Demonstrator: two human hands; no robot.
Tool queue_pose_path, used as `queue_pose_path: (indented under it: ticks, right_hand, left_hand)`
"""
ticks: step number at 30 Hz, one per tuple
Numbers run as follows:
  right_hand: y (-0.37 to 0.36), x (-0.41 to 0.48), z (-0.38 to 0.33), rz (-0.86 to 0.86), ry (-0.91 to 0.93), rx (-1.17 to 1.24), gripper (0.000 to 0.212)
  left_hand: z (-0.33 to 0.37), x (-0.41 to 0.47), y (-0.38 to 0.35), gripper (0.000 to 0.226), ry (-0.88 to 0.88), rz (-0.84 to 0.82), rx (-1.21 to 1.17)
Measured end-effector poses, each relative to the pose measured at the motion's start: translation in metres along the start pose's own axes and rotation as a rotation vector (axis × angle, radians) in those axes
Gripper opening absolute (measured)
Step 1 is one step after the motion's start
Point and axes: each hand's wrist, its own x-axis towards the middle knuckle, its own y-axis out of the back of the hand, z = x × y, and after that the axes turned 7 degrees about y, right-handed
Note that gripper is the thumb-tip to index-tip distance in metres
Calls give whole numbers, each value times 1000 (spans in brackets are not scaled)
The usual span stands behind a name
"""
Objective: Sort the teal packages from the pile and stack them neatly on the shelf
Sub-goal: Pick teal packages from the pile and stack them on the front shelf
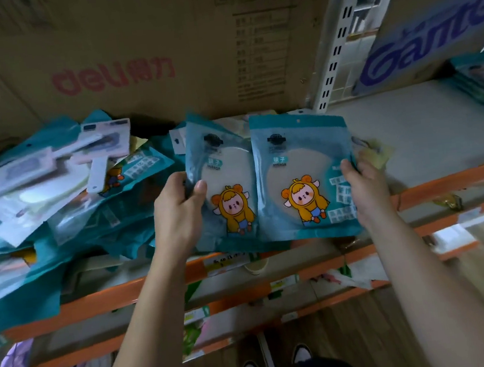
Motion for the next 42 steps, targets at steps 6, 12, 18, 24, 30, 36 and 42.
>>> queue_pose_path:
  ticks: [6, 12, 18, 24, 30, 36, 42]
  right_hand:
    - [27, -6, -8, 119, 11, 95, 16]
    - [77, 7, -16, 194, 60, 81, 20]
    - [159, 47, -15, 281, 97, 63, 18]
    - [277, 91, -21, 311, 123, -28, 14]
    - [366, 128, -24, 304, 16, 49, 13]
    - [435, 180, -22, 307, -35, 84, 14]
    - [489, 257, -15, 281, -18, 66, 26]
  left_hand:
    - [8, 7, 8, 7, -105, 19, -59]
    - [36, 3, -41, 12, -107, -59, -141]
    - [68, -15, -135, 12, -74, -85, -132]
    - [113, -44, -255, 10, -88, -123, -99]
    - [141, -66, -347, 11, -78, -111, -93]
    - [175, -68, -434, 14, -59, -144, -138]
    - [217, -39, -514, 13, -3, -199, -233]
